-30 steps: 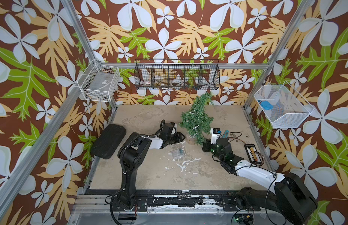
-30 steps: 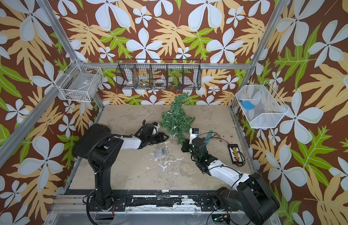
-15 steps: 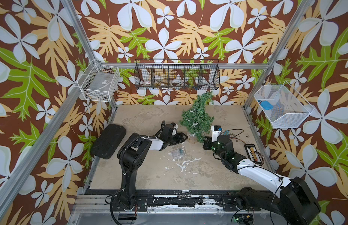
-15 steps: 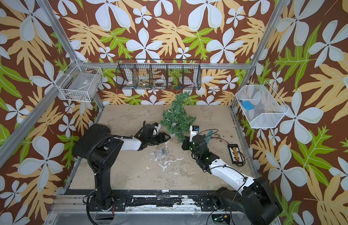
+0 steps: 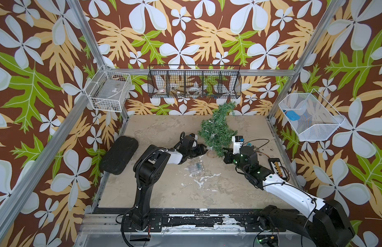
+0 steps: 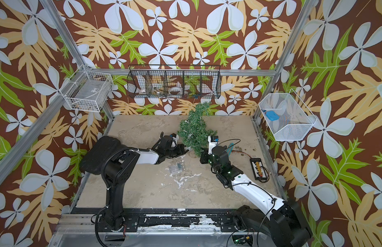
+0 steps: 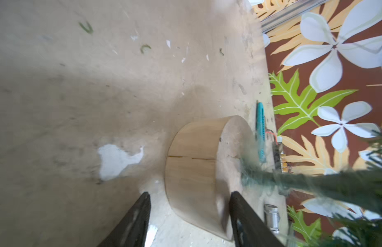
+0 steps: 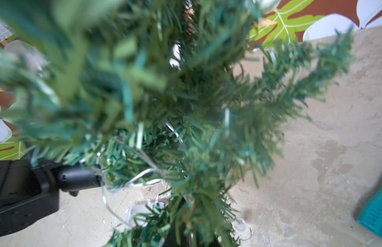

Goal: Remove string lights from the small christmas tree
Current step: Remove the light string from the Christmas tree.

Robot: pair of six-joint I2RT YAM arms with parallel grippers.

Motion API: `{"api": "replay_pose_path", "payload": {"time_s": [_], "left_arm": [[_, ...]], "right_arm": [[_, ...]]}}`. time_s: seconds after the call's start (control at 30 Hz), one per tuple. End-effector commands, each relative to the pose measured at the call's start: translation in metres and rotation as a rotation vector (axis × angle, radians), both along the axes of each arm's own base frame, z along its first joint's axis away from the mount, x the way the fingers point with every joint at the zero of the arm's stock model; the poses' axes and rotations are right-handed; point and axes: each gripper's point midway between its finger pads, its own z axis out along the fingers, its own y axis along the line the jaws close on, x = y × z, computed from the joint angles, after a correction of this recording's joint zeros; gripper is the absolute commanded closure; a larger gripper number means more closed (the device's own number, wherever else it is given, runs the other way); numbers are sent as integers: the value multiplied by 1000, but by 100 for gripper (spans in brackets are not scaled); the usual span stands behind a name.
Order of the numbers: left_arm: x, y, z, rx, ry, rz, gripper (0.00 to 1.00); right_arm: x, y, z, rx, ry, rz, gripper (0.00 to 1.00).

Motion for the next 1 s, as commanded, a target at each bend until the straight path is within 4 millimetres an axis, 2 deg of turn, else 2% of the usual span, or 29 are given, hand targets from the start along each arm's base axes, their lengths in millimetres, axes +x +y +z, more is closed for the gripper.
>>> {"api": "replay_pose_path", "payload": {"time_s": [0.0,0.13,0.27,0.37,0.47,0.57,0.63,0.73,0.97], "left_arm": [[-1,14,-28,99,37,45,42],[-1,21,-37,139,48,67,44],[-1,21,-37,147,48,72,46],[-3,19,-36,158,42,75,46],[-4,16,-37,157,44,71,46],[-5,15,-37,159,46,72,46],[-5,16,-36,161,44,74,46],[-5,17,-36,163,43,78,46],[-5,18,-39,166,51,84,47]], "right_arm": [[-3,-6,1,-67,6,-2,88],[-7,-12,1,-107,11,-9,82],[-11,-14,3,-123,7,0,70],[-15,-11,8,-127,-3,34,60],[-19,-7,11,-113,-10,86,45],[-20,-7,14,-22,4,147,34],[-20,-10,21,46,-7,172,32],[-19,-11,28,55,-38,184,35],[-22,1,23,71,-16,259,40]]}}
